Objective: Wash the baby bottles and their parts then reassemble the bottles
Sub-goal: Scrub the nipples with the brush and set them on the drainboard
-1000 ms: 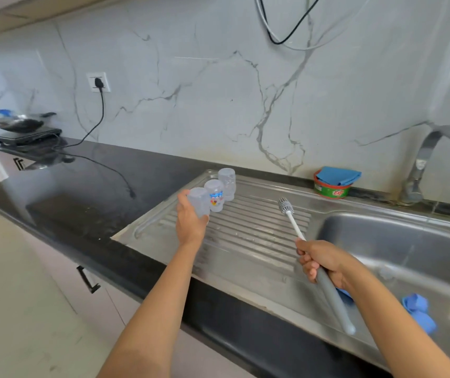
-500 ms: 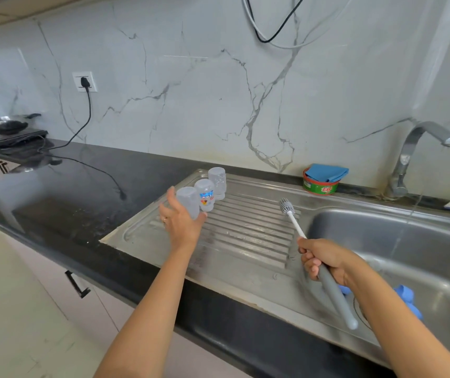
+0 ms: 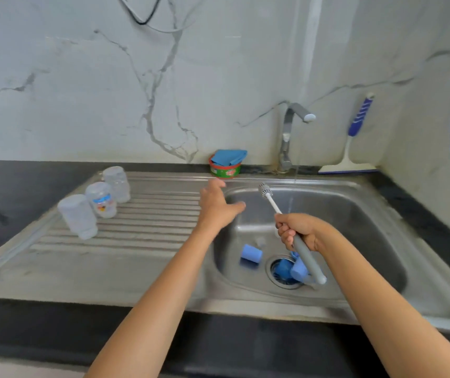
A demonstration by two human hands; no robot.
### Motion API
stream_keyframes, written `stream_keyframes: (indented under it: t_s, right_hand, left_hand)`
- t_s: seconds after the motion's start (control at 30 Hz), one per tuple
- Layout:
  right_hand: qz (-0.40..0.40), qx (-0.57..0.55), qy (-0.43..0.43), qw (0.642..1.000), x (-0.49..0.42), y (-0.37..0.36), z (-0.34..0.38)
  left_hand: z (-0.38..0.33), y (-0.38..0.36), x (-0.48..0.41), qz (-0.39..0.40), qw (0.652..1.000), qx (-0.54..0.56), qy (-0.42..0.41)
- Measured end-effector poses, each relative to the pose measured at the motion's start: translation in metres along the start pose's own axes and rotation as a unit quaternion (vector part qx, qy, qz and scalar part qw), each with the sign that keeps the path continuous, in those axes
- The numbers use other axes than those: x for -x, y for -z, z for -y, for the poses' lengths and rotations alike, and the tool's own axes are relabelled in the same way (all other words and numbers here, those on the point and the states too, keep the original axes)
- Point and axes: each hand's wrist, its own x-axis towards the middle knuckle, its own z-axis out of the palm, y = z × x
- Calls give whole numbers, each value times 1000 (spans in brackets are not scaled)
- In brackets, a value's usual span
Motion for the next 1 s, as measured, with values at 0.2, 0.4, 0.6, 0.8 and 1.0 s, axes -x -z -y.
stream_keyframes:
  t_s: [0.2,0.4,0.6,0.8,1.0]
  right_hand:
    - [-63,-5,-17,998,-17,35,-13]
    - [-105,55,-9,993,-29,53,-22]
    - [-117,81,-11,990,-37,55,-26]
    - [-126,86,-1,988,-43,56,-27]
    - [-135,82,-1,987,-44,59,-26]
  left_hand:
    - [6,-82,-15,279,951,-80,110]
    - [31,-134,-33,364,886,-280,66]
    - [51,-165,-49,323,889,-322,36]
    - [63,-197,-60,308,884,-351,8]
    - [74,-223,-59,272,863,-422,-55]
